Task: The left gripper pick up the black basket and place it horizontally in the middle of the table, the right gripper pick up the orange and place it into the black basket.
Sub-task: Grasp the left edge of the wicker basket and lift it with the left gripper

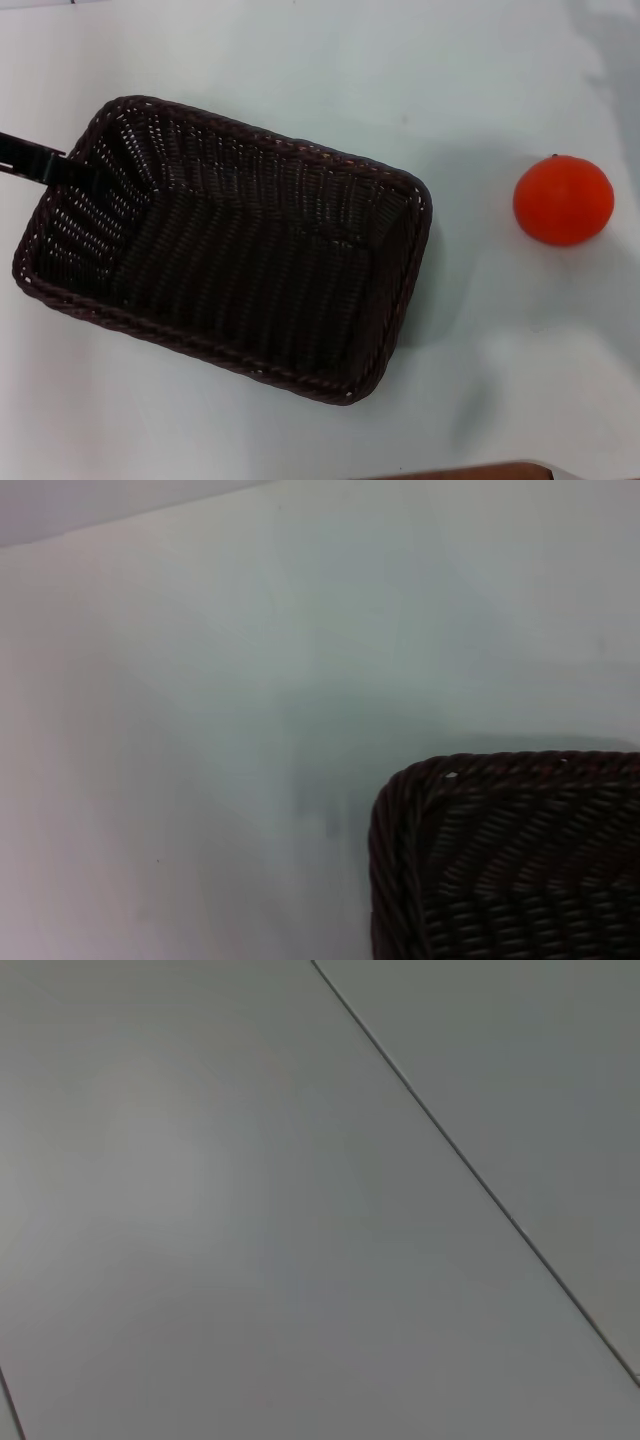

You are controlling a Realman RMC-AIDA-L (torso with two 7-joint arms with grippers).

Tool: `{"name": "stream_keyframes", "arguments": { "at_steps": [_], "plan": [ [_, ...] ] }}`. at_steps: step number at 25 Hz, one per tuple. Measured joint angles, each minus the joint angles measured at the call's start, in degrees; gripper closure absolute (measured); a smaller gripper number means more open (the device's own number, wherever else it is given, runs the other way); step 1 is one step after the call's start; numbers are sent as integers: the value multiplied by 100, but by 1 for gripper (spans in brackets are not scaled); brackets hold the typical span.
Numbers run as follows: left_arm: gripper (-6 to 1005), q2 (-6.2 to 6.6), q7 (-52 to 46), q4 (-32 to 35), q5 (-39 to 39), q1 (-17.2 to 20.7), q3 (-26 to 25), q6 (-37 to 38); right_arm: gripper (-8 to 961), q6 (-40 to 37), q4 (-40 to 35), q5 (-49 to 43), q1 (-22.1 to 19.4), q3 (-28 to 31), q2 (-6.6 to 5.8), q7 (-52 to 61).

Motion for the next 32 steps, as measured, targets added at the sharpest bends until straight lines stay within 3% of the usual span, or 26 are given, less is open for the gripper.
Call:
{"name": "stream_keyframes", "arguments": {
  "at_steps": [7, 12, 15, 20, 26, 32],
  "plan": [
    [328, 3, -1, -265, 260, -18, 14, -118, 84, 92, 1, 0, -26, 42, 7, 3],
    [515, -13, 18, -326, 300, 12, 19, -235, 84, 95, 1, 0, -28, 56, 7, 3],
    [695, -13, -1, -327, 297, 29, -55, -265, 85, 95, 1, 0, -28, 61, 7, 3],
    [832, -5, -13, -324, 265, 44, -135, -252, 85, 95, 1, 0, -38, 117, 0, 3],
    [824, 5, 11, -309, 144, 49, -258, -201, 86, 107, 1, 0, -37, 140, -2, 3],
    [815, 188, 110, -560, -777, 85, -1076, -50, 87, 210, 1, 0, -36, 160, -2, 3]
  ]
}}
